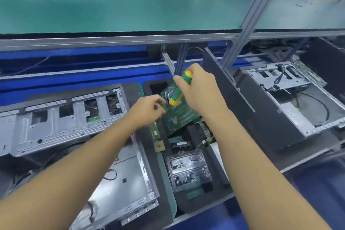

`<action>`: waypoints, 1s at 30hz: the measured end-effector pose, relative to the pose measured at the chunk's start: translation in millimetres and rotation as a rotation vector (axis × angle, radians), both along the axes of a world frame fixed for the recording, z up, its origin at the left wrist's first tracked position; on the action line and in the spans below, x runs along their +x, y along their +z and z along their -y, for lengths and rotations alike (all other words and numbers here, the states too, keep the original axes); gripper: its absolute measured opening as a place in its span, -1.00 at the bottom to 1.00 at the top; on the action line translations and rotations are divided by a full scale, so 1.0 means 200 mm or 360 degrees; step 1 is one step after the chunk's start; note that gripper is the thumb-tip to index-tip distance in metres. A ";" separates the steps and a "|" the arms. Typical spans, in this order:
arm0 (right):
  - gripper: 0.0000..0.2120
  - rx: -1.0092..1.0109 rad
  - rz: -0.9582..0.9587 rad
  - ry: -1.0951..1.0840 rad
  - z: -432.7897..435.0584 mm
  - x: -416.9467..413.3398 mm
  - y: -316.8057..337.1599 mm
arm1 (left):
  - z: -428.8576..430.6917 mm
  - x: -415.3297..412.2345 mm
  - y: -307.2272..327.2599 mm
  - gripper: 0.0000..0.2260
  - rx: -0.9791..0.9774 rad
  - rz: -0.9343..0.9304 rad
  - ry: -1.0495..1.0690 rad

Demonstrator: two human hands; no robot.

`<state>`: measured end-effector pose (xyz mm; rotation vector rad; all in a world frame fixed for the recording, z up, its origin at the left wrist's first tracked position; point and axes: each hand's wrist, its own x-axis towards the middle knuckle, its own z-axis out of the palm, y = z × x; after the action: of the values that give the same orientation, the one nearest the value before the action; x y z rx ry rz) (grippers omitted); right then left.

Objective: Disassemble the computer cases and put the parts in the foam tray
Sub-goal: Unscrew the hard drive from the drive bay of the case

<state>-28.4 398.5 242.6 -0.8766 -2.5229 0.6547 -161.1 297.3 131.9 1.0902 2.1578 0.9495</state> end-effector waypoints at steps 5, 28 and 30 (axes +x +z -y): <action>-0.77 -0.0148 -0.0089 0.0452 0.24 -0.30 0.07 | 0.44 -0.37 0.14 -0.48 0.0120 0.0024 -0.0168; -0.80 -0.0339 0.0036 0.0792 0.64 -0.71 -0.12 | 0.90 -0.58 -0.08 -0.79 0.0123 0.0046 0.0242; -0.80 -0.0330 0.0052 0.0813 0.65 -0.71 -0.11 | 0.90 -0.57 -0.08 -0.78 0.0164 0.0073 0.0258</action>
<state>-170.6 268.5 220.5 -0.2917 -2.7603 1.0782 -275.4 117.1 116.0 0.9417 2.2066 1.1583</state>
